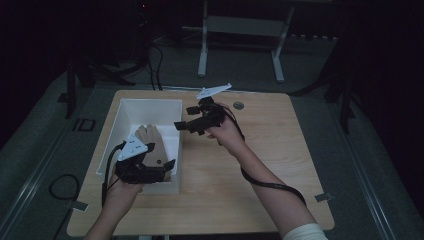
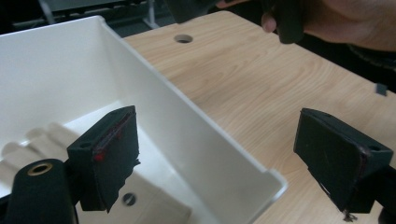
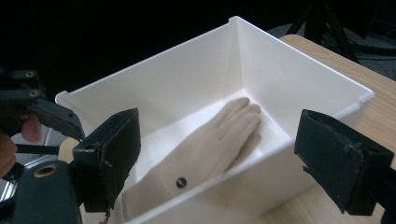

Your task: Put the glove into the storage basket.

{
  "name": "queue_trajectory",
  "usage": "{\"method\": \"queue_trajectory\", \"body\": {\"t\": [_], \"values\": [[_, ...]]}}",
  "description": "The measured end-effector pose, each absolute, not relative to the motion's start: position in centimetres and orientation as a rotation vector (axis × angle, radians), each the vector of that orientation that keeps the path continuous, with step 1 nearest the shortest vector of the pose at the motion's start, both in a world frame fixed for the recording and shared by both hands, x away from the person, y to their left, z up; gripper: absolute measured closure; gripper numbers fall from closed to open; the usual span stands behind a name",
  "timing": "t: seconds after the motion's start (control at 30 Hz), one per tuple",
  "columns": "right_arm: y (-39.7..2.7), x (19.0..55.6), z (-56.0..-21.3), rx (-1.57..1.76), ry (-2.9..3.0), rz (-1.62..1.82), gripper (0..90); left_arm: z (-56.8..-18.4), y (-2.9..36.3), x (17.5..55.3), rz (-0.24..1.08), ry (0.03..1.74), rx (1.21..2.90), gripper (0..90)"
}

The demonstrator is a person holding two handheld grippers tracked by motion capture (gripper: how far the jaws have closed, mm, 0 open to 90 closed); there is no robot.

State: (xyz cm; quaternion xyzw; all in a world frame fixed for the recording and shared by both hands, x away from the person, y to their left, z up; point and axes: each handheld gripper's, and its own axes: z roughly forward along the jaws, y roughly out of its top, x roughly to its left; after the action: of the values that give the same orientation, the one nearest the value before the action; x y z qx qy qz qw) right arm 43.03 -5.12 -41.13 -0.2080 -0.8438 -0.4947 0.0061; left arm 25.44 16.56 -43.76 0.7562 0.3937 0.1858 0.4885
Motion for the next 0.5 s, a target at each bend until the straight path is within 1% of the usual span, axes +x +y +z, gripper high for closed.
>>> {"method": "queue_trajectory", "body": {"t": [0.07,0.37,0.43,0.47,0.5], "values": [[-5.7,43.0,-41.2,-0.655,-2.639,-1.549,14.6,-43.6,16.0,25.5,0.437,0.948,1.848,14.5],[-10.7,42.2,-42.3,-0.727,-2.643,-1.558,14.7,-43.2,13.5,25.7,0.406,0.886,1.867,14.5],[-11.0,42.2,-42.3,-0.731,-2.644,-1.56,14.7,-43.2,13.5,25.7,0.406,0.886,1.867,14.6],[-11.0,42.2,-42.3,-0.731,-2.644,-1.56,14.7,-43.2,12.6,25.6,0.393,0.86,1.879,14.6],[-12.3,41.9,-42.4,-0.744,-2.648,-1.568,14.7,-43.2,12.3,25.5,0.382,0.849,1.885,14.6]]}}
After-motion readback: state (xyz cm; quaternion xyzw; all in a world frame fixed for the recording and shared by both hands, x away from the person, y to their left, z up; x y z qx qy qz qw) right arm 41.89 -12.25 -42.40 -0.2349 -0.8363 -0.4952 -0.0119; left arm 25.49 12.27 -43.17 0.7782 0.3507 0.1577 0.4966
